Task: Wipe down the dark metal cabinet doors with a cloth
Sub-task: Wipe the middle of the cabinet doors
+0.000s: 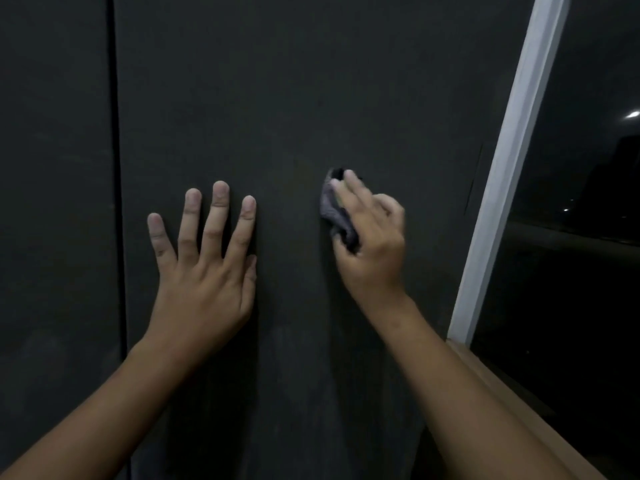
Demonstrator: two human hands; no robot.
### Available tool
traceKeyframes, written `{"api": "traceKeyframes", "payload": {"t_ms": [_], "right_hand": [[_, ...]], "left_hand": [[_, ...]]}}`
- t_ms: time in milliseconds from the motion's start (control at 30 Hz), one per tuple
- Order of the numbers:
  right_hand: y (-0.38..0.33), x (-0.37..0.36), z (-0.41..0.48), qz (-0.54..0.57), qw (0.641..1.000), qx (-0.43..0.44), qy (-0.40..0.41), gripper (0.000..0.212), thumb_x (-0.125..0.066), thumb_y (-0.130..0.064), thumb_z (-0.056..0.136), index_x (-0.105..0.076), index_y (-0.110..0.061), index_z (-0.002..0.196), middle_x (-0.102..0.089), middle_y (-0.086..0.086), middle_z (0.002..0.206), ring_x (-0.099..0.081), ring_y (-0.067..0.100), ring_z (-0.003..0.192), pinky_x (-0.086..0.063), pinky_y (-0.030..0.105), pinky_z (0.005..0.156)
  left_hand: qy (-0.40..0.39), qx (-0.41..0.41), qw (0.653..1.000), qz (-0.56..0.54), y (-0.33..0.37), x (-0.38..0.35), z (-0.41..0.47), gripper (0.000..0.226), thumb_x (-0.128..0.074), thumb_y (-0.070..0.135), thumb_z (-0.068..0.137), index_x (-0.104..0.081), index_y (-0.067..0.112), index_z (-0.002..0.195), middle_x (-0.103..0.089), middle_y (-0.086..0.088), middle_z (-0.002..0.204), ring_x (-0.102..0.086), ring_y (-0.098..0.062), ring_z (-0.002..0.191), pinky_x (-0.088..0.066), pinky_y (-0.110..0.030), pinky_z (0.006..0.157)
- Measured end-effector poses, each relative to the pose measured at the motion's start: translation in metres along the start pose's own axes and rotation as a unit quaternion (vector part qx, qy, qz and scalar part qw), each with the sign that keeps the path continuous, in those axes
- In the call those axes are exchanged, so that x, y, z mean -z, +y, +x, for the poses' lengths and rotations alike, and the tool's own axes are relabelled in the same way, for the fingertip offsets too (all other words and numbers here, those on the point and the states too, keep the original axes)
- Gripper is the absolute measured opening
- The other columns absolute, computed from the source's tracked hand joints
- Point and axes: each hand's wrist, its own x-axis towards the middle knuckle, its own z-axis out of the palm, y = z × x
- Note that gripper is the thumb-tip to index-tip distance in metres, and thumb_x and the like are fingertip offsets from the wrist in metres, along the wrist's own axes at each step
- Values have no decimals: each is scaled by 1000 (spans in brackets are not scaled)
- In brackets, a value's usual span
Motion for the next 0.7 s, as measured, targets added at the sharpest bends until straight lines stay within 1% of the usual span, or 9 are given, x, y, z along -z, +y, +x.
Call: {"api": "traceKeyframes", "payload": {"t_ms": [133, 233, 267, 333, 400, 433, 500, 567, 700], "right_hand": [[-27, -11, -7, 28, 986, 154, -62, 37, -60, -8, 92, -69, -20, 126, -61, -5, 137, -62, 27, 99, -49, 42, 88], [-15, -2, 8, 32, 966, 240, -90, 32, -61, -11, 94, -71, -20, 123, -62, -6, 136, -65, 25, 95, -50, 42, 83], [-9, 0, 14, 19, 968, 234, -84, 35, -63, -10, 92, -70, -21, 124, -61, -6, 136, -65, 25, 96, -50, 42, 84], [-1, 1, 19, -12, 988, 149, -48, 46, -67, -4, 85, -67, -19, 128, -59, -4, 139, -63, 26, 100, -49, 41, 90], [-4, 0, 13, -18, 998, 51, -19, 53, -69, 0, 79, -65, -15, 130, -58, -2, 140, -60, 27, 101, -47, 36, 93], [-8, -1, 5, -15, 999, 39, -18, 54, -69, 1, 78, -65, -13, 130, -58, -1, 140, -60, 28, 100, -45, 32, 95], [-13, -1, -17, -3, 996, 75, -48, 51, -67, 3, 80, -66, -11, 129, -58, 1, 140, -62, 26, 101, -41, 27, 96], [-14, 3, -46, 12, 987, 125, -97, 47, -65, 2, 84, -65, -12, 129, -59, 1, 139, -64, 25, 103, -44, 31, 96], [-14, 10, -108, 43, 966, 175, -183, 49, -70, 0, 85, -65, -18, 131, -57, -6, 141, -66, 23, 103, -50, 37, 92]], "left_hand": [[-3, -19, 1000, -11, -7, 7, -3, 67, -40, 38, 99, -18, 15, 158, -9, -12, 166, -5, -33, 152, -1, -61, 119], [-16, -28, 999, -20, -18, 13, -8, 67, -43, 39, 97, -22, 17, 157, -13, -6, 166, -8, -26, 153, -5, -54, 122], [-22, -32, 999, -23, -20, 15, -9, 68, -44, 40, 97, -22, 18, 157, -13, -5, 166, -8, -25, 153, -6, -52, 122], [-35, -36, 998, -30, -24, 18, -10, 68, -45, 39, 96, -22, 20, 157, -13, -2, 166, -9, -23, 153, -8, -51, 122], [-48, -35, 998, -34, -26, 20, -12, 69, -46, 39, 95, -22, 21, 157, -13, -1, 166, -9, -22, 153, -10, -50, 122], [-53, -35, 997, -35, -26, 20, -14, 69, -46, 38, 95, -21, 21, 158, -13, -1, 166, -9, -22, 153, -10, -50, 122], [-63, -37, 997, -34, -28, 20, -19, 69, -46, 38, 95, -21, 22, 158, -12, -1, 166, -9, -21, 153, -10, -51, 122], [-71, -38, 996, -33, -29, 19, -24, 70, -46, 37, 95, -20, 22, 158, -11, -1, 166, -8, -21, 153, -10, -52, 122], [-81, -27, 996, -22, -26, 17, -35, 73, -49, 36, 93, -19, 23, 158, -10, -3, 166, -7, -22, 153, -8, -54, 122]]}}
